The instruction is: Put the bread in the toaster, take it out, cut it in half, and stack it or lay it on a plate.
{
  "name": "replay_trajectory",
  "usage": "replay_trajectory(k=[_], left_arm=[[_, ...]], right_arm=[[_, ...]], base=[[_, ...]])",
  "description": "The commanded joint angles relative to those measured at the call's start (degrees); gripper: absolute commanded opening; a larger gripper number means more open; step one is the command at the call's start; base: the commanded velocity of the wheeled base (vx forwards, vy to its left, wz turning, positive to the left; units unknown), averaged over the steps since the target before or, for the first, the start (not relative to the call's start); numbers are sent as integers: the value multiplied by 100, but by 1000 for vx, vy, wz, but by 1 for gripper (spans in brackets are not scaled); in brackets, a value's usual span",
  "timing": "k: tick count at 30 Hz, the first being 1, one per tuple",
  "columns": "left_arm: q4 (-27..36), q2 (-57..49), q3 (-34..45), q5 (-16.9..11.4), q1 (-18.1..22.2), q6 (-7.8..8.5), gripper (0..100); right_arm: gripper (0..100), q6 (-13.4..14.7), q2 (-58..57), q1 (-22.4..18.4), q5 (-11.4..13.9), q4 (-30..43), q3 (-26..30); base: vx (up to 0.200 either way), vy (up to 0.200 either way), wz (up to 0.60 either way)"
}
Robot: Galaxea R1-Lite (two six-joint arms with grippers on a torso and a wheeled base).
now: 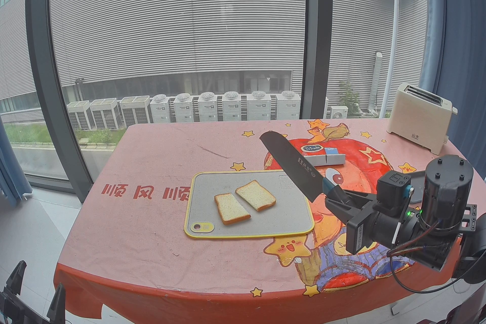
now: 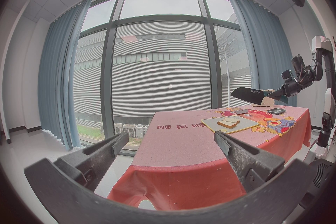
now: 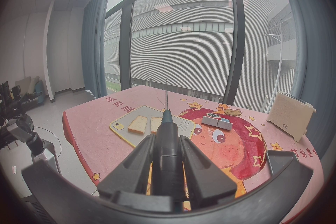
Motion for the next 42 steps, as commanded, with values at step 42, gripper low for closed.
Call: replay_trajectory(k=[42], left_arm=[[-2,-12,92,-2,1,2,100]], right_arm=[[0,90,922,-891,-171,-636,-115]], base=[[0,0,0]])
